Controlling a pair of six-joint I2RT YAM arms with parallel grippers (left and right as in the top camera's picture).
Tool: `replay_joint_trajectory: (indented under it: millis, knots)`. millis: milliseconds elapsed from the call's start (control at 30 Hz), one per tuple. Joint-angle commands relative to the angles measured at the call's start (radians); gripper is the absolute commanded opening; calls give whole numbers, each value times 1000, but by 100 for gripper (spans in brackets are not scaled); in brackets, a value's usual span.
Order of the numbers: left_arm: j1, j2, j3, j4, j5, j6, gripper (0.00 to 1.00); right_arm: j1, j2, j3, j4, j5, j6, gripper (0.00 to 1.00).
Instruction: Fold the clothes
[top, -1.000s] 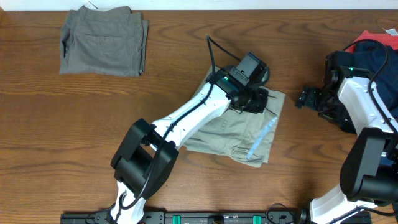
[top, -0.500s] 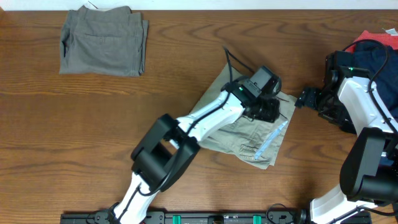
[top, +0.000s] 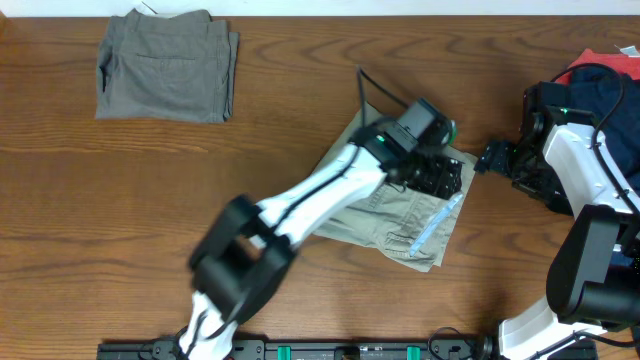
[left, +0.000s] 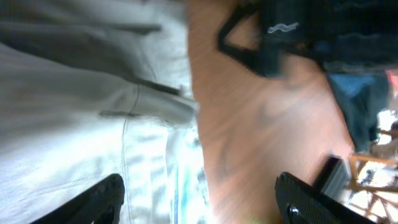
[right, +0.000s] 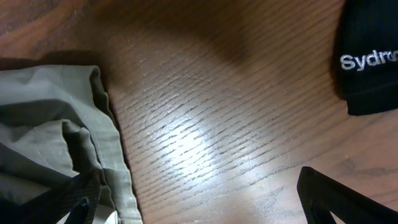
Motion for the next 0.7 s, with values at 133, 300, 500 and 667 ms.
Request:
replay_joint_trajectory:
  millis: [133, 300, 500, 667]
  knots:
    - [53, -206, 4, -348, -214, 133, 72, -3, -19, 10, -1, 10, 0, 99]
    - [43, -181, -45, -447, -214, 137, 36, -3, -19, 10, -1, 10, 0, 99]
    - [39, -122, -155, -332, -208, 85, 13, -3, -19, 10, -1, 10, 0, 99]
    - [37, -18, -183, -269, -95, 72, 6, -3, -19, 10, -1, 10, 0, 99]
